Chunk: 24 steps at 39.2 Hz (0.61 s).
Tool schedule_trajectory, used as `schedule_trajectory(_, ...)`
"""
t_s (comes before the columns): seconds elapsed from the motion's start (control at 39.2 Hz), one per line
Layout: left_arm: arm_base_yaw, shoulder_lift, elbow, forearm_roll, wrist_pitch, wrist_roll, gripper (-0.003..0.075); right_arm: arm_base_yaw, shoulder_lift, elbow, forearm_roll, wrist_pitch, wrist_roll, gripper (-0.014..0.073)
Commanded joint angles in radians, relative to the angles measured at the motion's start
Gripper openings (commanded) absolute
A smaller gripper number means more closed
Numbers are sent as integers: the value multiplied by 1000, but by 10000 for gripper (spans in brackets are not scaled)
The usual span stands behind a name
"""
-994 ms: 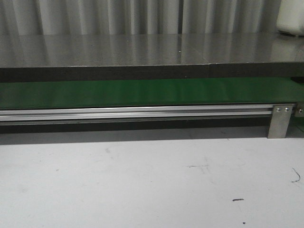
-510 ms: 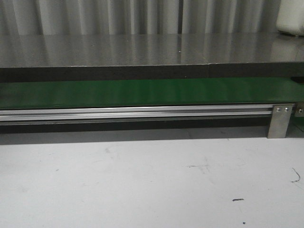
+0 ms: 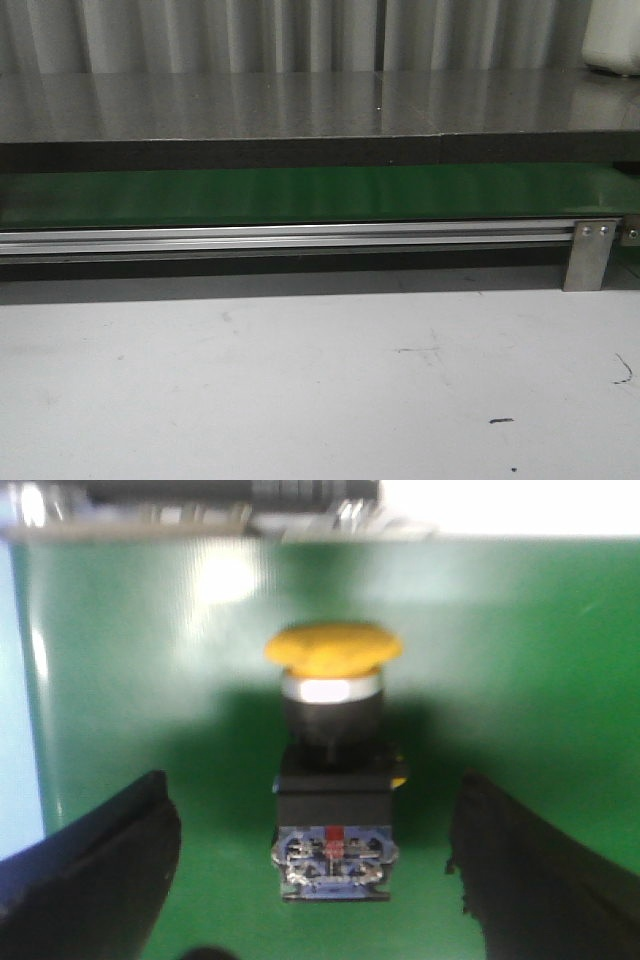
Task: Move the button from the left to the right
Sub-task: 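Lower the button onto the conveyor belt end and open the left gripper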
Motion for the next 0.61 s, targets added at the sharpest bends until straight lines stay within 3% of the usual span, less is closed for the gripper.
schedule_trajectory(0.0, -23, -108, -73, -16, 21, 1, 542, 1, 14, -37, 4, -85, -6, 645)
schedule_trajectory(0.08, -31, -122, -89, -18, 31, 1, 495, 1, 14, -37, 4, -85, -6, 645)
schedule_trajectory(0.28, -33, -141, -94, -31, 46, 1, 130, 1, 14, -37, 4, -85, -6, 645)
schedule_trajectory(0.38, -33, -164, -94, -54, 46, 1, -18, 1, 14, -37, 4, -85, -6, 645)
schedule_trajectory(0.59, -64, -272, -48, -59, 46, 8, -21, 1, 14, -37, 4, -85, -6, 645)
